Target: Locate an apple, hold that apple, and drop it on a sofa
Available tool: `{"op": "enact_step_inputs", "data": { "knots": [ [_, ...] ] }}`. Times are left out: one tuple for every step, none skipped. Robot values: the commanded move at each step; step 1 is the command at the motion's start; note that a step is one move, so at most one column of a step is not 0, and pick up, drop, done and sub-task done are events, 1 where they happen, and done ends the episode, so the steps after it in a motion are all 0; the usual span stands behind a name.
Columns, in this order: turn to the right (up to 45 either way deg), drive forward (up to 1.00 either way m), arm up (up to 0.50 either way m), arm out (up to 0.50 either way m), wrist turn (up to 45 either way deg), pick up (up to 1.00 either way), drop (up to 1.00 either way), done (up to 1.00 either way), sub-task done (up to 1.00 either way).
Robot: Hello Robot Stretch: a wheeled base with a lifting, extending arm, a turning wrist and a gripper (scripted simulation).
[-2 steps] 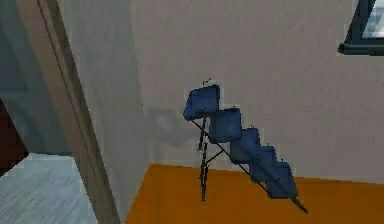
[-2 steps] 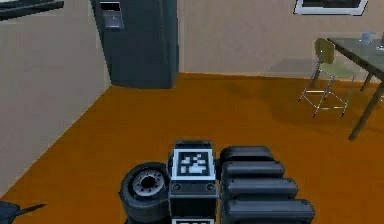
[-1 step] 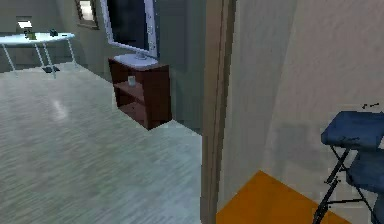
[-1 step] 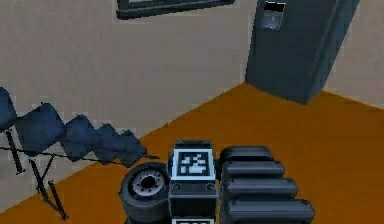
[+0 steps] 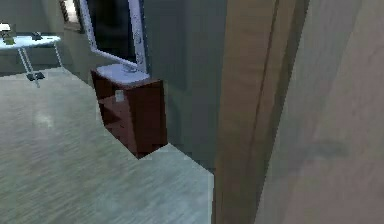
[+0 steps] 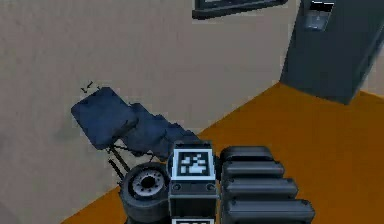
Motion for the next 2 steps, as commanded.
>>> {"op": "enact_step_inputs", "data": {
  "knots": [
    [-45.0,0.00,0.00,0.00,0.0,0.00,0.00,0.00,0.00],
    [-18.0,0.00,0.00,0.00,0.0,0.00,0.00,0.00,0.00]
  ]
}}
